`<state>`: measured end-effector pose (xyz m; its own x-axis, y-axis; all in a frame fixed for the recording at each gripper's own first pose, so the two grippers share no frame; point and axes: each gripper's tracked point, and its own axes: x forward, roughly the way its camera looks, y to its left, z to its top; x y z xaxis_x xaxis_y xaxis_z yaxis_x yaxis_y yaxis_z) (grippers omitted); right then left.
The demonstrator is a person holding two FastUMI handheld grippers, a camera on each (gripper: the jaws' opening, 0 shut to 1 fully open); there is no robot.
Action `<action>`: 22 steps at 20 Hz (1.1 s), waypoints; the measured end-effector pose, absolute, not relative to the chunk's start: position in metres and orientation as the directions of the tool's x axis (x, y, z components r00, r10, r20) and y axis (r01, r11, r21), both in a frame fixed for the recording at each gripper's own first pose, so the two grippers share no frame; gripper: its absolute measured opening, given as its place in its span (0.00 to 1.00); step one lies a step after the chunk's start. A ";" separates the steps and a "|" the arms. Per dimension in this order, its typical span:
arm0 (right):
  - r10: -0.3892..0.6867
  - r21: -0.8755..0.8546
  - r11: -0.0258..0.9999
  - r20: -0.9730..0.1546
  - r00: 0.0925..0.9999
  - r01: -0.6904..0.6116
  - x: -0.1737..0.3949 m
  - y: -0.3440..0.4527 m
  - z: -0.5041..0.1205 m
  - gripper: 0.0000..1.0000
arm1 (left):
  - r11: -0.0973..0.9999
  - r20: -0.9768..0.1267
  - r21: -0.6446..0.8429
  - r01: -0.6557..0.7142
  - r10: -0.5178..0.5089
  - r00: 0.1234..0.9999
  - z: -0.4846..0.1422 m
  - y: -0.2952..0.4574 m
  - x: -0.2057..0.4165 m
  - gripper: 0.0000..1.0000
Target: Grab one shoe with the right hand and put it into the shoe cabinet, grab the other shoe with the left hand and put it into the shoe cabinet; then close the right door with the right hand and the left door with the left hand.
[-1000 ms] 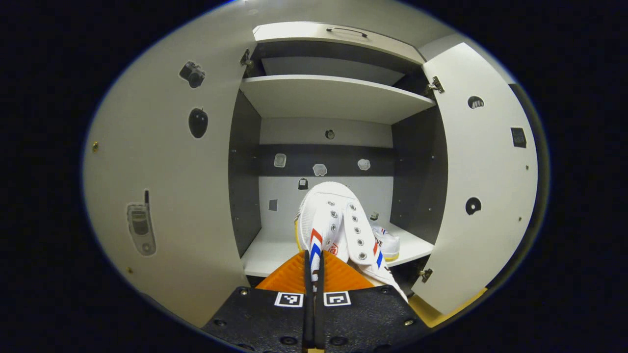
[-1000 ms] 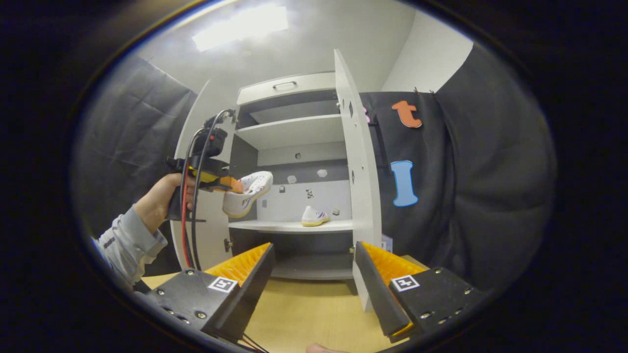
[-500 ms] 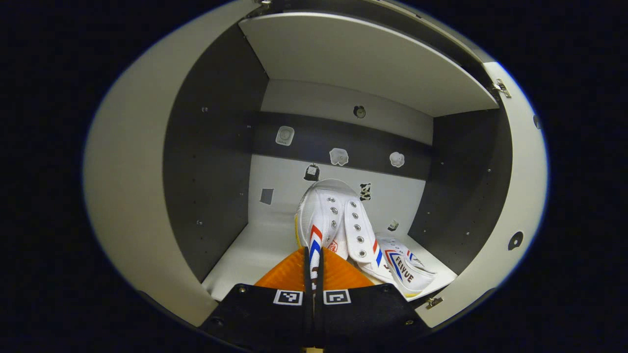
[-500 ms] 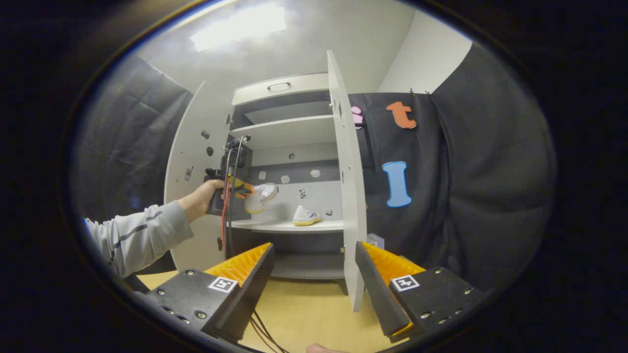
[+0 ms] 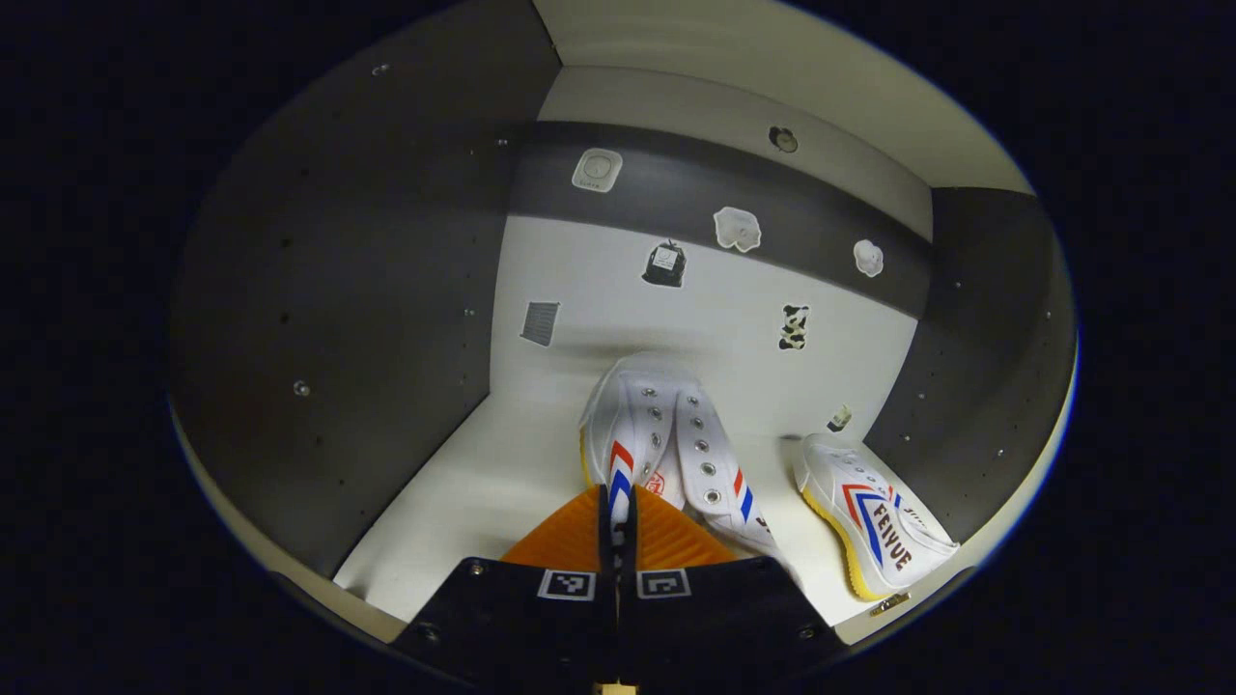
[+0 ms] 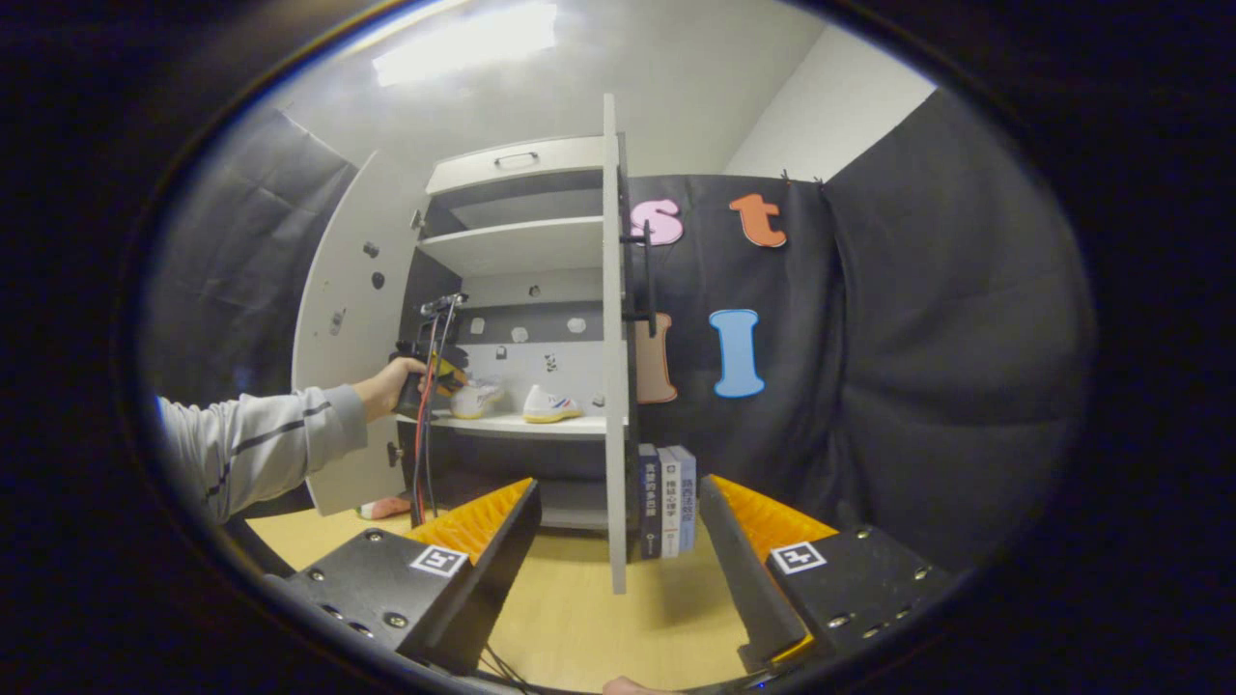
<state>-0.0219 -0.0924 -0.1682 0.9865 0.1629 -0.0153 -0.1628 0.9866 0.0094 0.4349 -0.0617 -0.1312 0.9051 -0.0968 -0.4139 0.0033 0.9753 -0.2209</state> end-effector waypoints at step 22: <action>0.008 0.031 1.000 -0.032 0.999 -0.007 -0.042 -0.186 -0.191 0.98 | 0.971 -0.291 -0.230 0.068 -0.135 0.947 -0.028 -0.089 0.360 0.94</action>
<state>-0.0417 -0.1865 -0.1915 0.9995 0.0081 -0.0320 -0.0071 0.9995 0.0307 0.3601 -0.0886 -0.0281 0.9470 -0.1349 -0.2914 0.0676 0.9709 -0.2297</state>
